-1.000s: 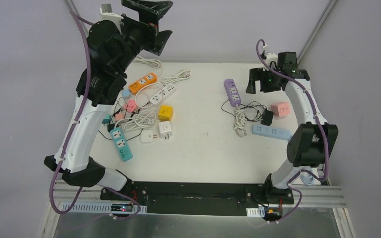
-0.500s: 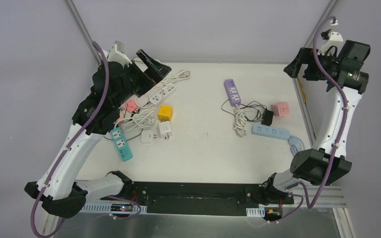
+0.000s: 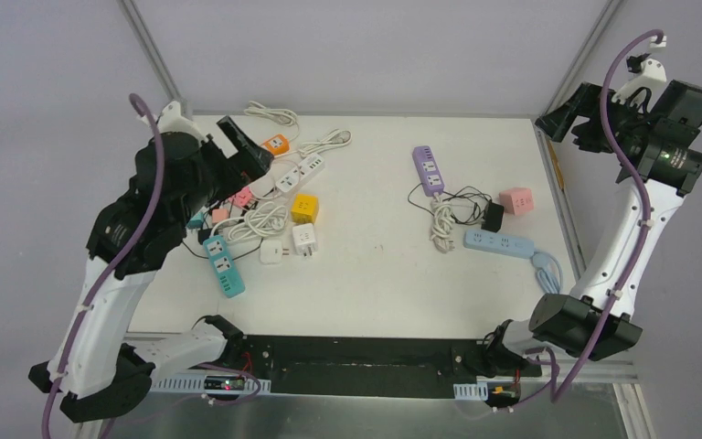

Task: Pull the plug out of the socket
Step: Reset both arms

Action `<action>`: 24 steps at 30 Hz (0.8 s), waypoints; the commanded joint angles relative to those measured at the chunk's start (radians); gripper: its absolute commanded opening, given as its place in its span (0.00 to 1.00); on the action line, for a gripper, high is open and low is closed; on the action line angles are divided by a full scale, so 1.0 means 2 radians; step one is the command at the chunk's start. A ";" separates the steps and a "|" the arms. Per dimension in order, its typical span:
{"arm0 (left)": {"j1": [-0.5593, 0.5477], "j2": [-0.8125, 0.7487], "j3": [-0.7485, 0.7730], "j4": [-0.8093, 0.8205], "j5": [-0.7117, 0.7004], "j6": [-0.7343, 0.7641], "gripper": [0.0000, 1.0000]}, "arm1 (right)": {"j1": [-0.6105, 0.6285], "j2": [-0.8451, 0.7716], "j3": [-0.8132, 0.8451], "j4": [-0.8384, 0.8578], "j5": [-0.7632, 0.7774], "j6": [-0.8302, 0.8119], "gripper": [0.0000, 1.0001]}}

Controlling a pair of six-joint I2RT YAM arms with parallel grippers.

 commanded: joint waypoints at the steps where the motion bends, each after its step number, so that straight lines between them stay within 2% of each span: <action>1: -0.003 -0.042 0.019 -0.057 -0.023 -0.027 0.99 | -0.004 -0.051 -0.013 0.043 0.018 0.082 1.00; 6: -0.003 -0.076 -0.013 -0.077 -0.018 -0.058 0.99 | -0.004 -0.082 -0.060 0.048 0.043 0.107 1.00; 12: -0.003 -0.062 -0.039 -0.048 -0.010 -0.025 0.99 | -0.004 -0.120 -0.102 0.032 0.043 0.096 1.00; 18: -0.003 -0.020 -0.026 -0.027 0.030 0.008 0.99 | -0.013 -0.112 -0.094 -0.009 0.048 0.084 1.00; 24: -0.003 -0.059 -0.089 0.015 0.034 0.007 0.99 | -0.017 -0.126 -0.108 -0.012 0.068 0.071 1.00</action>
